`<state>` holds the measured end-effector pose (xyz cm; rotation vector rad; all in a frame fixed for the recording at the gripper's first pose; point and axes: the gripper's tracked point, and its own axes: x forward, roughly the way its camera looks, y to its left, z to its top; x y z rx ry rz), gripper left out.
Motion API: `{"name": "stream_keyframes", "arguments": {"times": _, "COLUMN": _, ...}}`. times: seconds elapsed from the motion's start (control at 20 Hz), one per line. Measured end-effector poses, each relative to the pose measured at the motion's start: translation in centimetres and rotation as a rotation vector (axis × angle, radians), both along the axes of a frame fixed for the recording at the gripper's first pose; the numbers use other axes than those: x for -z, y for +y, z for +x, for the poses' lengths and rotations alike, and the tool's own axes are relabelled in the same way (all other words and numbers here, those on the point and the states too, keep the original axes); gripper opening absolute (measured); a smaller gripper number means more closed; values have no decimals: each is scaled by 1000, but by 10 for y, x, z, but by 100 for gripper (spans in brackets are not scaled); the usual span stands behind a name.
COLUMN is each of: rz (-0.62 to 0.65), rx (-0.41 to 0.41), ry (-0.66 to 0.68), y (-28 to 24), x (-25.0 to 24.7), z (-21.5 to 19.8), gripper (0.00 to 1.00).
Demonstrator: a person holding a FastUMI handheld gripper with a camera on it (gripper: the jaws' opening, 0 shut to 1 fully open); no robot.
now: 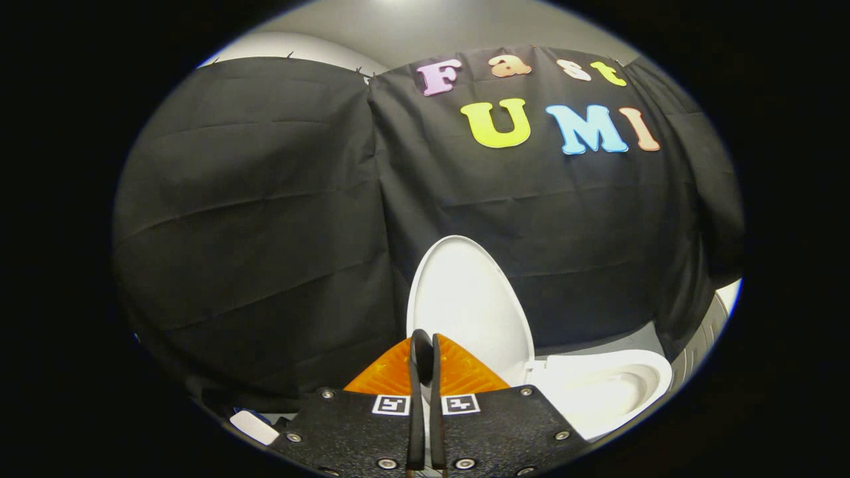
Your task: Open the toilet lid.
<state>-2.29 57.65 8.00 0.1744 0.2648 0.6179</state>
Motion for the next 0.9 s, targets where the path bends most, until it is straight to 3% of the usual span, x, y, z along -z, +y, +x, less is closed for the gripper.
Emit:
{"name": "stream_keyframes", "arguments": {"times": 0.15, "rz": 28, "rx": -42, "ry": 36, "y": -2, "x": 0, "z": -3, "gripper": 12}}
{"name": "stream_keyframes", "arguments": {"times": 0.3, "rz": 46, "rx": -37, "ry": 41, "y": -16, "x": -2, "z": -6, "gripper": 40}}
{"name": "stream_keyframes", "arguments": {"times": 0.45, "rz": 90, "rx": -22, "ry": -35, "y": -31, "x": -29, "z": -8, "gripper": 58}}
{"name": "stream_keyframes", "arguments": {"times": 0.5, "rz": 92, "rx": -24, "ry": -60, "y": -35, "x": -35, "z": -11, "gripper": 75}}
{"name": "stream_keyframes", "arguments": {"times": 0.65, "rz": 81, "rx": -18, "ry": -122, "y": -54, "x": -53, "z": -17, "gripper": 94}}
{"name": "stream_keyframes", "arguments": {"times": 0.9, "rz": 41, "rx": 34, "ry": -179, "y": -106, "x": -67, "z": -18, "gripper": 94}}
